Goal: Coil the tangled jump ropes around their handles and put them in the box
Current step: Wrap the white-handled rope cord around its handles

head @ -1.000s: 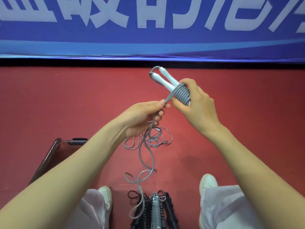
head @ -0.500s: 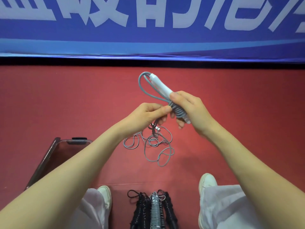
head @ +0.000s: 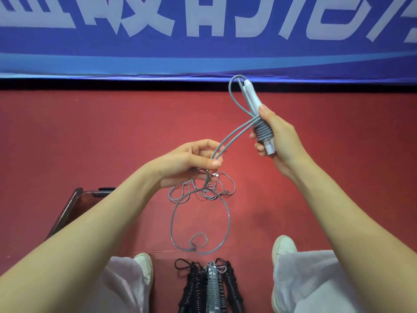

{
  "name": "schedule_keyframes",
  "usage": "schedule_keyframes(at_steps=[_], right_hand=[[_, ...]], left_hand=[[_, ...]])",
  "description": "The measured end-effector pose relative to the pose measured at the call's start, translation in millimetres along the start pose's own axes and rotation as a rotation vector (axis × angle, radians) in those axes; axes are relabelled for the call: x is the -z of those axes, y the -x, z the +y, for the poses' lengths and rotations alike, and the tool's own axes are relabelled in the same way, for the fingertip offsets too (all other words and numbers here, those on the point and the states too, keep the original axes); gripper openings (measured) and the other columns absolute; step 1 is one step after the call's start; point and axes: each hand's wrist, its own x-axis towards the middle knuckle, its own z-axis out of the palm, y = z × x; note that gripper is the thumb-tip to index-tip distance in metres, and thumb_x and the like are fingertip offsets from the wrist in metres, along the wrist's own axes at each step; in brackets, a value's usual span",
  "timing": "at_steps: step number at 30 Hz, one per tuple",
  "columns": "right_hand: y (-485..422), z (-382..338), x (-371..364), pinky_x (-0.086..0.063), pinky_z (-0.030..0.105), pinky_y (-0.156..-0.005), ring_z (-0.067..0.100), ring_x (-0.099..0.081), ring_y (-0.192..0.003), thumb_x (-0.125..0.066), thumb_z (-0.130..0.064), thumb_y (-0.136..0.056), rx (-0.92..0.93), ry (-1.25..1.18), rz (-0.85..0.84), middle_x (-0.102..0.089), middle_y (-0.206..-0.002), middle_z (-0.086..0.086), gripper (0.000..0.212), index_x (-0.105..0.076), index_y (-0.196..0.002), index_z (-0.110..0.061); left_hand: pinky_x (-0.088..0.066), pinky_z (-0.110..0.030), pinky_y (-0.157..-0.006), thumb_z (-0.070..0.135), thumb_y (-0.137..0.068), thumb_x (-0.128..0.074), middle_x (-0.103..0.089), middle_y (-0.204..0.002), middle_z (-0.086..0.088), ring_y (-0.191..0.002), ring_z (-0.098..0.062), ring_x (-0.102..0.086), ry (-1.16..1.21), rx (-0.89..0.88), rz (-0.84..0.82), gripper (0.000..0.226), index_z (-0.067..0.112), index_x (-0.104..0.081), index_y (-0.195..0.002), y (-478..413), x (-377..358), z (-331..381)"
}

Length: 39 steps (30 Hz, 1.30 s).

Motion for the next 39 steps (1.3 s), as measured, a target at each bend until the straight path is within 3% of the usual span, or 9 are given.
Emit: schedule_keyframes(at_steps=[5, 9, 12, 15, 18, 21, 25, 29, 39], right_hand=[[-8.1, 5.7, 3.6, -0.029, 0.019, -0.041, 0.013, -0.040, -0.041, -0.058, -0.045, -0.091, -0.072, 0.049, -0.022, -0.056, -0.065, 0.004, 0.030, -0.057, -0.094, -0.015], [-6.6, 10.1, -1.1, -0.026, 0.017, -0.040, 0.012, -0.037, -0.039, -0.058, -0.044, -0.091, -0.123, 0.201, -0.181, -0.056, -0.065, 0.005, 0.027, -0.056, -0.087, -0.018], [-6.3, 11.0, -6.7, -0.024, 0.019, -0.041, 0.013, -0.037, -0.039, -0.058, -0.044, -0.091, -0.072, 0.201, -0.179, -0.057, -0.065, 0.006, 0.026, -0.055, -0.083, -0.019], [-8.6, 7.1, -4.2, -0.026, 0.019, -0.041, 0.015, -0.038, -0.039, -0.057, -0.042, -0.093, -0.028, 0.163, -0.105, -0.057, -0.064, 0.006, 0.027, -0.054, -0.083, -0.017], [-7.4, 5.2, -0.7, -0.026, 0.019, -0.041, 0.014, -0.038, -0.038, -0.059, -0.041, -0.092, 0.021, 0.220, -0.131, -0.057, -0.065, 0.007, 0.025, -0.056, -0.083, -0.018], [-0.8, 8.1, -5.9, -0.028, 0.017, -0.036, 0.008, -0.041, -0.036, -0.063, -0.036, -0.091, 0.122, 0.361, -0.206, -0.057, -0.058, -0.001, 0.019, -0.059, -0.084, -0.019], [0.8, 6.6, -8.8, -0.030, 0.013, -0.038, 0.001, -0.041, -0.036, -0.065, -0.034, -0.090, 0.234, 0.415, -0.138, -0.055, -0.052, -0.008, 0.020, -0.060, -0.081, -0.017], [-4.8, -3.9, 9.1, -0.021, 0.016, -0.039, 0.013, -0.033, -0.035, -0.061, -0.039, -0.091, 0.089, 0.168, -0.029, -0.053, -0.061, 0.008, 0.026, -0.054, -0.084, -0.015], [22.2, -7.2, 6.8, -0.015, 0.019, -0.034, 0.008, -0.033, -0.030, -0.046, -0.049, -0.086, -0.351, 0.166, -0.896, -0.055, -0.061, 0.009, 0.037, -0.059, -0.096, -0.015]], left_hand=[[-0.049, -0.027, -0.085, 0.017, -0.065, -0.085, -0.061, -0.115, 0.004, -0.086, -0.011, -0.064, -0.463, 0.187, -0.016, 0.072, 0.030, -0.051, -0.128, 1.2, 4.8, -12.0], [-0.041, -0.029, -0.101, 0.050, -0.077, -0.068, -0.069, -0.110, 0.002, -0.105, -0.014, -0.063, -0.299, 0.090, 0.075, 0.044, 0.015, -0.063, -0.104, -8.4, -3.9, -17.8], [-0.055, -0.027, -0.079, 0.032, -0.090, -0.059, -0.070, -0.081, -0.006, -0.070, -0.019, -0.069, -0.012, -0.053, 0.161, 0.024, 0.012, -0.050, -0.079, -15.5, -10.7, -13.7], [-0.050, -0.023, -0.056, 0.027, -0.086, -0.057, -0.054, -0.063, 0.001, -0.049, -0.010, -0.048, 0.104, -0.101, 0.194, 0.014, 0.014, -0.053, -0.085, -16.2, -12.7, -12.5], [-0.045, -0.014, -0.072, 0.037, -0.091, -0.058, -0.062, -0.094, 0.006, -0.078, -0.002, -0.058, -0.326, -0.105, 0.267, 0.032, 0.012, -0.062, -0.111, -17.4, -17.6, -16.4], [-0.046, -0.015, -0.089, 0.024, -0.091, -0.064, -0.067, -0.112, 0.002, -0.103, 0.000, -0.063, -0.327, -0.163, 0.244, 0.036, 0.008, -0.055, -0.121, -21.4, -28.1, -23.2], [-0.053, -0.028, -0.065, 0.019, -0.089, -0.063, -0.046, -0.055, 0.003, -0.045, -0.013, -0.054, -0.046, -0.175, 0.201, 0.015, 0.012, -0.052, -0.098, -22.8, -35.5, -19.2], [-0.039, -0.019, -0.047, 0.041, -0.088, -0.048, -0.027, -0.056, 0.005, -0.038, -0.004, -0.020, 0.043, -0.045, 0.149, 0.031, 0.012, -0.059, -0.085, -18.0, -24.8, -9.7], [-0.046, -0.019, -0.075, 0.004, -0.088, -0.064, -0.067, -0.085, -0.004, -0.077, -0.001, -0.058, -0.568, -0.134, 0.219, 0.010, 0.001, -0.068, -0.096, -3.8, 8.3, -3.3]])
